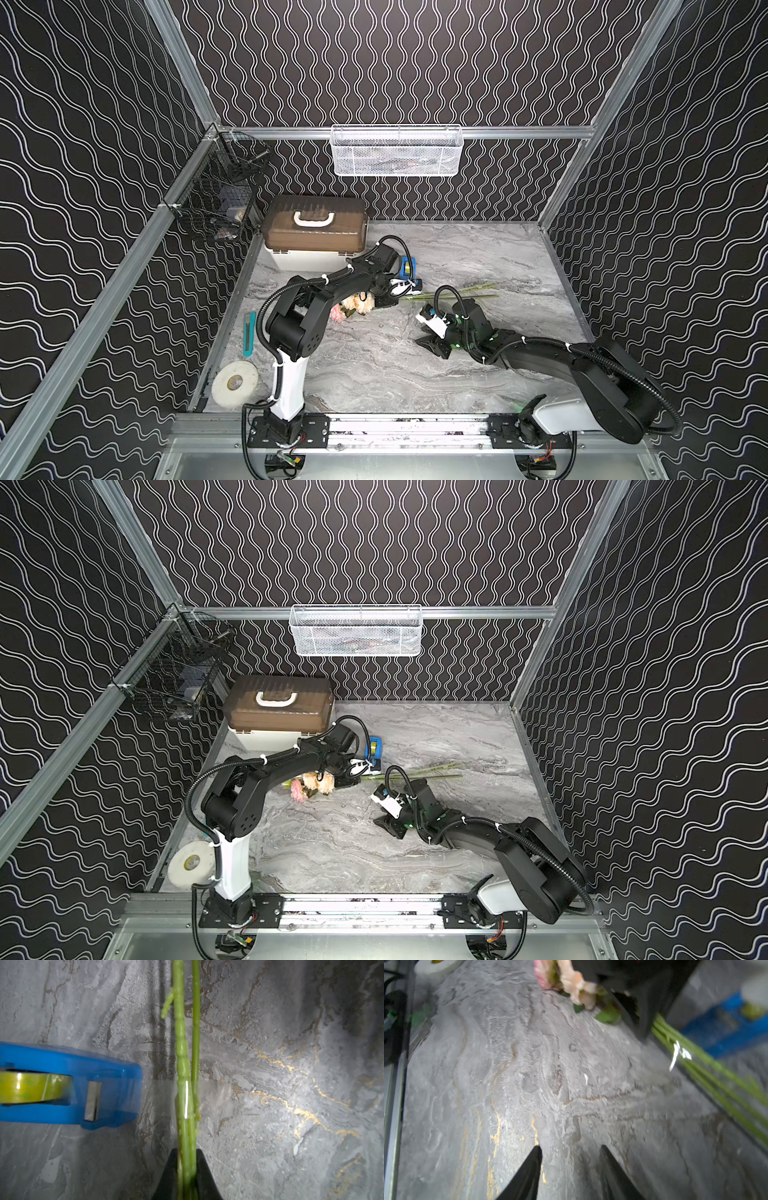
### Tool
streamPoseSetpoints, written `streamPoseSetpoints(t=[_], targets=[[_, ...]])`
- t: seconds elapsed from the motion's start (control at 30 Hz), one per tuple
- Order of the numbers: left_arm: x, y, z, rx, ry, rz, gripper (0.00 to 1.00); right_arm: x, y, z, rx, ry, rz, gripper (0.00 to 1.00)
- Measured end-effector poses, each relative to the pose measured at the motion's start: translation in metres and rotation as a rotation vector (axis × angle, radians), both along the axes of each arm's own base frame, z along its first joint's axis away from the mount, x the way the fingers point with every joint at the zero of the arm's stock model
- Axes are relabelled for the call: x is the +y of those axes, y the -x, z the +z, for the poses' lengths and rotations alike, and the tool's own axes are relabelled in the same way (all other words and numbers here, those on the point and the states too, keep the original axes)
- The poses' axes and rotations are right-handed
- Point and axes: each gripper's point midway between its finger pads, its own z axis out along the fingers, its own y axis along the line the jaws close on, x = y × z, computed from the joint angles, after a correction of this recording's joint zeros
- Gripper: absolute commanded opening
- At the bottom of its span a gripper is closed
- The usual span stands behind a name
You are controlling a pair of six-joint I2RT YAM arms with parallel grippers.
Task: Wrap bouquets with tape
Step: Stick the tape to the bouquet.
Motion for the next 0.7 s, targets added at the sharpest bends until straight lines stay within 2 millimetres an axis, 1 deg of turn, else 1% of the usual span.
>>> streamPoseSetpoints(t=[0.1, 0.13, 0.17, 0.23, 0.33, 0.4, 0.5, 0.57, 0.63, 0.7], targets=[[0.000, 0.000, 0.001, 0.000, 0.001, 0.001, 0.00, 0.004, 0.006, -0.011, -0.151, 0.067, 0.151, 0.38], [0.000, -0.001, 0.001, 0.000, 0.001, 0.001, 0.00, 0.003, 0.006, -0.018, -0.191, 0.100, 0.190, 0.34], [0.000, -0.001, 0.002, 0.000, 0.003, 0.000, 0.00, 0.002, 0.003, -0.024, -0.233, 0.130, 0.218, 0.31], [-0.001, -0.001, 0.002, 0.000, 0.008, -0.002, 0.00, 0.002, -0.004, -0.034, -0.310, 0.178, 0.260, 0.27], [-0.001, 0.000, 0.002, 0.002, 0.009, -0.002, 0.00, 0.000, -0.019, -0.043, -0.415, 0.211, 0.287, 0.28], [-0.001, 0.000, 0.002, 0.003, 0.010, -0.003, 0.00, -0.004, -0.032, -0.040, -0.470, 0.207, 0.272, 0.28], [0.000, 0.000, 0.002, 0.006, 0.012, -0.002, 0.00, -0.008, -0.052, -0.022, -0.547, 0.178, 0.250, 0.29], [0.002, -0.001, 0.001, 0.008, 0.010, 0.001, 0.00, -0.009, -0.063, -0.011, -0.588, 0.155, 0.241, 0.31], [0.002, 0.000, 0.000, 0.014, 0.009, 0.002, 0.00, -0.008, -0.066, -0.007, -0.618, 0.140, 0.247, 0.31], [0.002, 0.000, -0.001, 0.024, 0.010, 0.000, 0.00, -0.004, -0.068, -0.009, -0.632, 0.133, 0.260, 0.31]])
